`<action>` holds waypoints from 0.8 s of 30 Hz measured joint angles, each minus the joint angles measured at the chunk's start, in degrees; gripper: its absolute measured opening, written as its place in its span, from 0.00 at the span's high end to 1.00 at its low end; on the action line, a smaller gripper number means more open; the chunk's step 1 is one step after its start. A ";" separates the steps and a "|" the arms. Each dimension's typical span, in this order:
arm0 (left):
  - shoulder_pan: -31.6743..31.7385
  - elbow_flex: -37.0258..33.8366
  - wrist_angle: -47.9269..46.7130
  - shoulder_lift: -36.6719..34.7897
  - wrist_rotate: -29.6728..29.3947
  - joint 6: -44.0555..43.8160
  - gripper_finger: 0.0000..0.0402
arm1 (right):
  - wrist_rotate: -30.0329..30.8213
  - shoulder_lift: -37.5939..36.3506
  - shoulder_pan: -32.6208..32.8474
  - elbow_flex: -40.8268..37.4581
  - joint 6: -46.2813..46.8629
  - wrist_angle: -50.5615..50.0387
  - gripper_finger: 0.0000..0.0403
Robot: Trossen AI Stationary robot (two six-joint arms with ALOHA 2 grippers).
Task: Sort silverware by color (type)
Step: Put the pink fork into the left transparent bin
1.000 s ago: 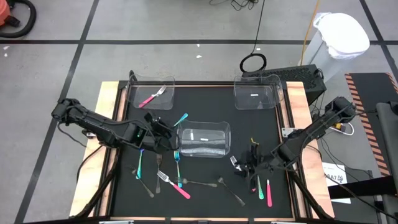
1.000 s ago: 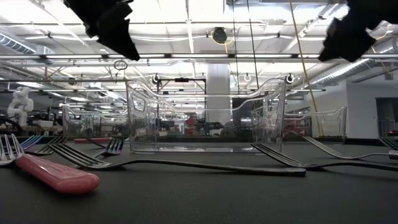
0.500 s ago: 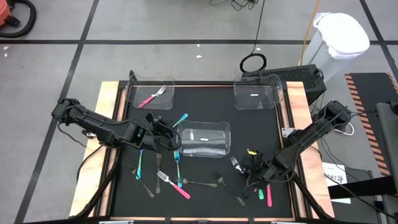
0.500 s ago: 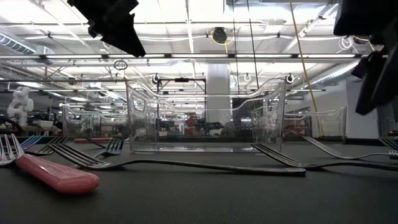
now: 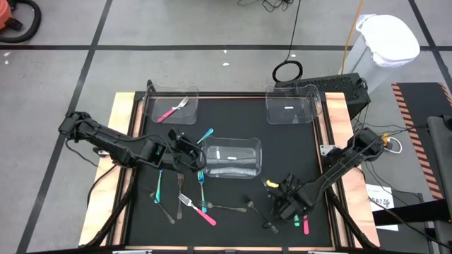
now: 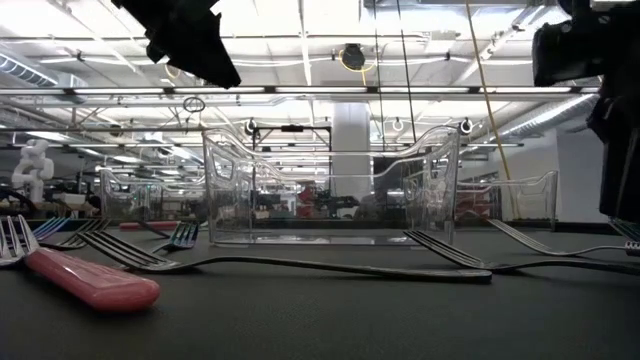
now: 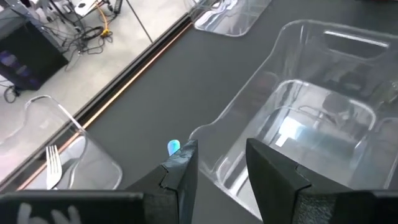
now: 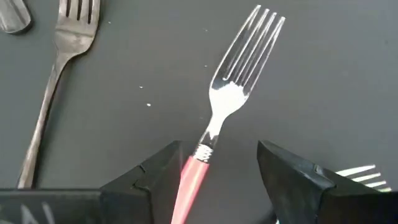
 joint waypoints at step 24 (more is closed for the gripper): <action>0.04 0.00 0.39 0.00 0.00 0.41 0.66 | -9.69 9.08 -6.86 6.78 0.82 -3.74 0.65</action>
